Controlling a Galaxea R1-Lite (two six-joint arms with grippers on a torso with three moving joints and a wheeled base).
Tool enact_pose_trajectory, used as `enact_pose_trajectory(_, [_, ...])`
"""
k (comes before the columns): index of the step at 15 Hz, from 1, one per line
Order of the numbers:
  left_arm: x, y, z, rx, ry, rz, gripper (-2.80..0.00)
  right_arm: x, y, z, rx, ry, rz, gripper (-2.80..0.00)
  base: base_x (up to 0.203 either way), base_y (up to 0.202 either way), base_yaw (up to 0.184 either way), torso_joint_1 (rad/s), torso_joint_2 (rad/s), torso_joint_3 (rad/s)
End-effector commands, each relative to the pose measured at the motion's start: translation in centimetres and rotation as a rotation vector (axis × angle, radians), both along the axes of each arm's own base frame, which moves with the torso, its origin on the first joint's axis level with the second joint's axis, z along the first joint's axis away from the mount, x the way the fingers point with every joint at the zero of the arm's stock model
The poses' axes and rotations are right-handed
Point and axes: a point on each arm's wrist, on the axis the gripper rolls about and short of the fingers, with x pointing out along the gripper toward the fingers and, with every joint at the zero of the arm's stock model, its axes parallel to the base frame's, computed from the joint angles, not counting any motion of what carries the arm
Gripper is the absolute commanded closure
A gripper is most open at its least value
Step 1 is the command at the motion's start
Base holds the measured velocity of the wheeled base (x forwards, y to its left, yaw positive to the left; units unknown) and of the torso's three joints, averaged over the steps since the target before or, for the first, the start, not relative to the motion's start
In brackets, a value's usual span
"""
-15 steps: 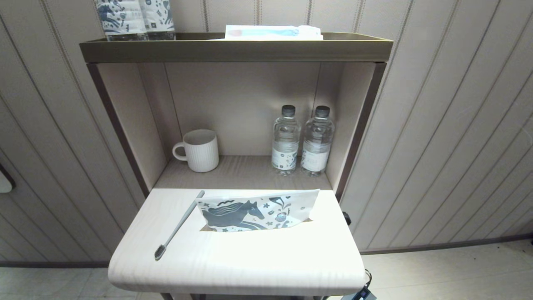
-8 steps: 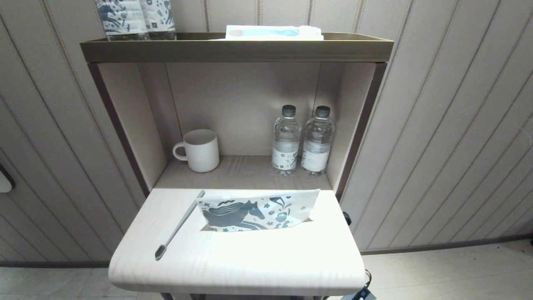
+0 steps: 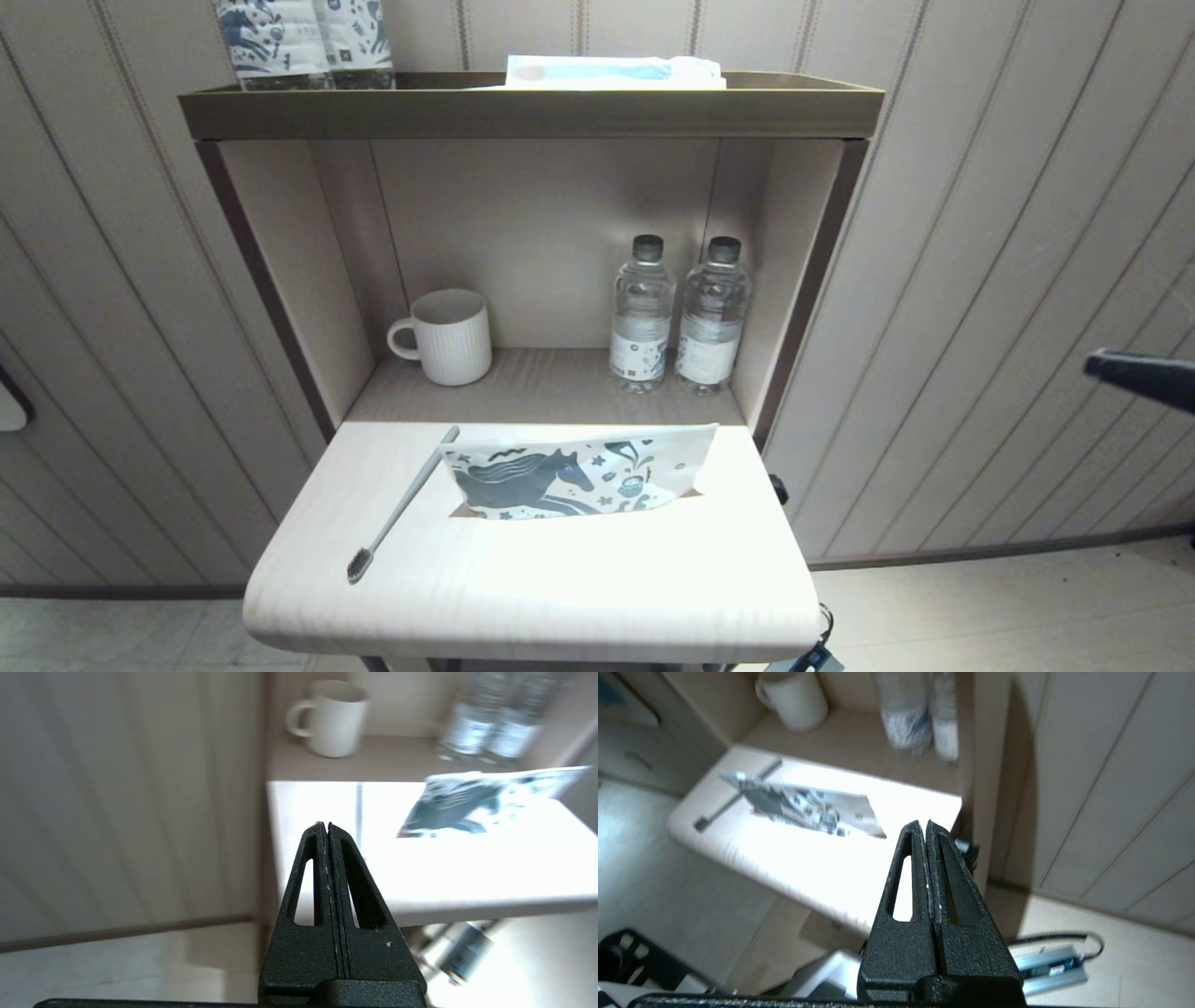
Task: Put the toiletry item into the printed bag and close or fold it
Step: Pick up the storage bag
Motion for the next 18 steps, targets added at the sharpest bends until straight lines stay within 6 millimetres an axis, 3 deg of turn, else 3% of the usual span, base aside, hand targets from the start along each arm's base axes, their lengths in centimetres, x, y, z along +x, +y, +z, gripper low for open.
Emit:
enact_pose_trajectory(1, [5.0,-0.1,1.4,-0.014,0.162,-0.065,0.0,1.9,1.0,-1.3,-0.025,0.086,0.027,0.0,0.0,0.0,0.0,0.0,0.0,0.0])
enact_pose_trajectory(5, [12.7,-1.5,2.2,-0.051,0.28,-0.357,0.0,1.6,1.4,-1.3,-0.025,0.085,0.073,0.0,0.0,0.0,0.0,0.0,0.0,0.0])
enact_pose_trajectory(9, [16.0,-4.4,0.8,0.082,0.315,-0.607,0.0,1.9,1.7,-1.5,-0.026,0.099,0.088,0.0,0.0,0.0,0.0,0.0,0.0,0.0])
enact_pose_trajectory(10, [16.5,-4.8,0.1,0.136,0.321,-0.64,-2.8,1.9,1.8,-1.5,-0.026,0.102,0.094,0.0,0.0,0.0,0.0,0.0,0.0,0.0])
enact_pose_trajectory(12, [16.9,-5.1,-1.2,0.197,0.328,-0.668,-2.8,1.9,2.0,-1.6,-0.031,0.101,0.109,0.0,0.0,0.0,0.0,0.0,0.0,0.0])
enact_pose_trajectory(18, [21.1,-6.4,-2.5,0.261,0.219,-0.691,-2.8,2.0,2.4,-2.1,-0.036,0.126,0.134,0.0,0.0,0.0,0.0,0.0,0.0,0.0])
